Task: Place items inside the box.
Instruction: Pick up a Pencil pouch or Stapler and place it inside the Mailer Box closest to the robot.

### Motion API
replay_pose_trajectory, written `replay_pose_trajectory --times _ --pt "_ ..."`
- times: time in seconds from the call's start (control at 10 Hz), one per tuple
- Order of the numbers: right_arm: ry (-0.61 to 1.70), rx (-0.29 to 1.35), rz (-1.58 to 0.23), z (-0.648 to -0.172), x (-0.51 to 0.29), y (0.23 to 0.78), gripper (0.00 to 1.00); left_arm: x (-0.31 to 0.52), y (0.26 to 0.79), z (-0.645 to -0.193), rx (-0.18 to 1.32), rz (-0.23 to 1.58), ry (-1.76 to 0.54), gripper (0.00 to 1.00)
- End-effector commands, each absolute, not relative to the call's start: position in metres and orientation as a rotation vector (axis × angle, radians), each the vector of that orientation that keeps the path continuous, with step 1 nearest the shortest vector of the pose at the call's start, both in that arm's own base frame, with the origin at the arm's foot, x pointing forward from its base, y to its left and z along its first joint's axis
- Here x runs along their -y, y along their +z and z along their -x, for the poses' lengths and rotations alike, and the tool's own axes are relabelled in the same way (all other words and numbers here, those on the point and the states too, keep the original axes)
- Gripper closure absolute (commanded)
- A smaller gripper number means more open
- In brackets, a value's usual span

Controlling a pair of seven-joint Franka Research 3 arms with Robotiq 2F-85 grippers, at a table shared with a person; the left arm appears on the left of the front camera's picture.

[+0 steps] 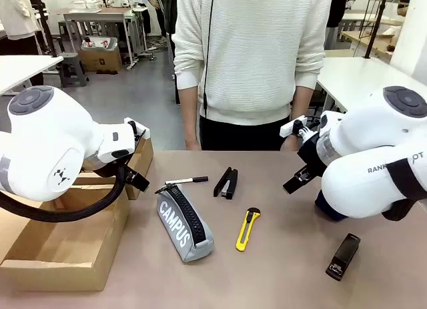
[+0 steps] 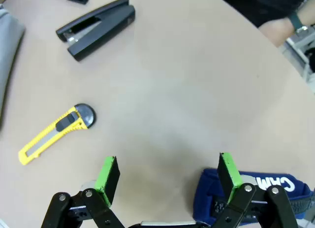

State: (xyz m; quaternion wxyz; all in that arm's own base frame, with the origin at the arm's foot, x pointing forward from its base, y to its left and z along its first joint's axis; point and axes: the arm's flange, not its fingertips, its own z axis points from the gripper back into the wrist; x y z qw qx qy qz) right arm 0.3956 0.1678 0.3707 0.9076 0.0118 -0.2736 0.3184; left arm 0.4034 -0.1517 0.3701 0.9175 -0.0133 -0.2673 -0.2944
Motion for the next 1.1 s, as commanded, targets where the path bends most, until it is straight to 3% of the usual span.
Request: replay_pose_trajectory --times 0.0,1.0 --pt "0.657 0.565 -0.024 -0.3956 -0.1678 0.3707 0.00 0.1517 0.3702 -0.4034 0.550 0.027 -0.606 0.00" --pt "0.657 0.565 -0.024 -0.3956 -0.1678 0.3707 0.00 0.1517 0.3702 -0.4034 0.550 0.027 -0.606 0.00"
